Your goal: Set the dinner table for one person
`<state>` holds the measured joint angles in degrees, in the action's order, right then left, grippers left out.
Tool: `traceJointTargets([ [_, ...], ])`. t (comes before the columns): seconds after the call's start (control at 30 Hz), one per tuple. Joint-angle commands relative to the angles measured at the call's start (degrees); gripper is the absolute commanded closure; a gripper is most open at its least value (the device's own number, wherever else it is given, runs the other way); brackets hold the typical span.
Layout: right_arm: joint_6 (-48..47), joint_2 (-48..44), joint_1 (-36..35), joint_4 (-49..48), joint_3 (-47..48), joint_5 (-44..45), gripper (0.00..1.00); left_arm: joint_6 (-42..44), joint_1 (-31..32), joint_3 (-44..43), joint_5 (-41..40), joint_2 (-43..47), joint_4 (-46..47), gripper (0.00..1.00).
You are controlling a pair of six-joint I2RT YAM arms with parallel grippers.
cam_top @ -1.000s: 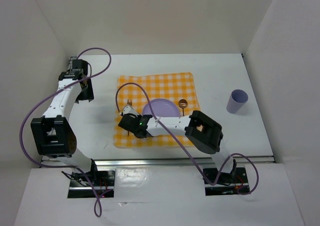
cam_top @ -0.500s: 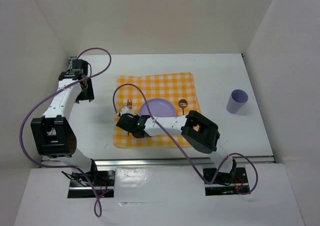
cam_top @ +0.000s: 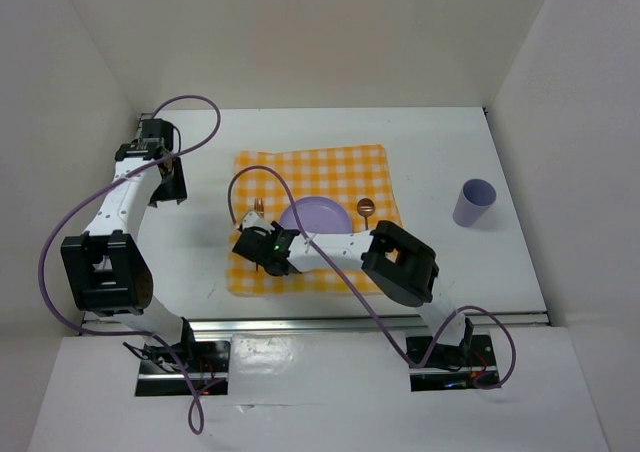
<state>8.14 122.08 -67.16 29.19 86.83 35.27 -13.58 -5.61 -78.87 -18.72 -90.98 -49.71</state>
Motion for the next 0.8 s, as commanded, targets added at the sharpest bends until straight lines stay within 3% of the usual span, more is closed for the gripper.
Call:
traceJointTargets([
  [0.0,2.93,-4.74,-0.17,0.69,1.95,0.07,0.47,0.49,-0.46,-1.37,0.53,0.98,-0.12,0.41],
  [0.13,4.07,-10.54,-0.78,0.69,1.94,-1.25,0.42,1.02,-0.46,-1.9,0.53,0.98,-0.12,0.41],
  [0.27,9.17,-17.91,-0.78,4.56,8.88,-0.3,0.34,1.02,-0.46,-1.9,0.53,0.98,-0.12,0.41],
  [0.33,12.49,-22.58,3.94,7.36,12.12,0.77,0.29,1.02,-0.46,-1.9,0.53,0.98,-0.12,0.41],
  [0.4,18.89,-24.69,11.22,18.19,15.03,-1.33,0.29,1.02,-0.46,-1.9,0.53,0.98,-0.12,0.41],
  [0.43,24.06,-25.48,19.87,21.32,15.56,-3.86,0.3,1.02,-0.46,-1.9,0.53,0.98,-0.12,0.41],
  [0.5,27.09,-29.33,28.53,25.89,12.86,-6.34,0.31,1.02,-0.46,-1.9,1.58,0.98,-0.12,0.42],
  [0.63,28.42,-39.36,51.61,22.67,2.4,-14.59,0.34,1.02,-0.99,-2.42,2.72,0.98,-0.74,0.42],
  [0.77,30.69,-43.94,65.62,21.44,-4.81,-15.93,0.37,1.02,-0.99,-2.43,4.83,0.98,-0.74,0.42],
])
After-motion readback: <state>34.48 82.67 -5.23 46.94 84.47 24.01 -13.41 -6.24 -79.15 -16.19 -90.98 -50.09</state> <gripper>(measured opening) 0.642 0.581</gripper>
